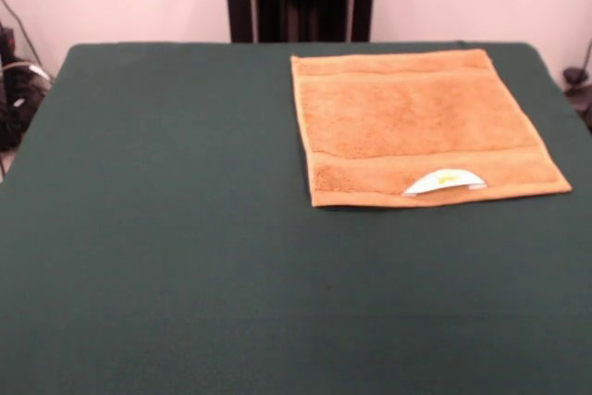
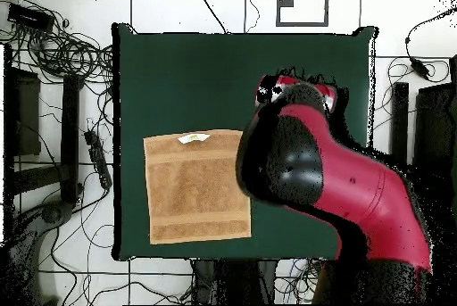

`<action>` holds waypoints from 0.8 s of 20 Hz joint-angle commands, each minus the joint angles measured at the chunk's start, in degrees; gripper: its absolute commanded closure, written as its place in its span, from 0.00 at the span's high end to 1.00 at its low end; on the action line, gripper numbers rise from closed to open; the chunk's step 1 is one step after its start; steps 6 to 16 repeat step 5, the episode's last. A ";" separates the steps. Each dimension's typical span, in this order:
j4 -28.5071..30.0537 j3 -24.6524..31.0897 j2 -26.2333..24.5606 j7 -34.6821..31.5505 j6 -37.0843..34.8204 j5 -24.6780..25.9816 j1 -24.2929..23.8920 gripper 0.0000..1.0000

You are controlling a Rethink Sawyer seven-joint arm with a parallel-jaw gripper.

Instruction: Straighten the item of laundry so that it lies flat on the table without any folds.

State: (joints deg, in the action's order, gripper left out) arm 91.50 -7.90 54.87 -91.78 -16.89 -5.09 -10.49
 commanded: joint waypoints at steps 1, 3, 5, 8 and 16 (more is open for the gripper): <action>-15.39 7.50 -10.86 0.23 -13.74 2.20 -0.01 1.00; -17.88 6.68 -12.30 -0.25 -15.24 2.78 0.56 1.00; -19.33 6.67 -13.28 -0.69 -15.74 2.67 0.72 1.00; -19.33 6.67 -13.28 -0.69 -15.74 2.67 0.72 1.00; -19.33 6.67 -13.28 -0.69 -15.74 2.67 0.72 1.00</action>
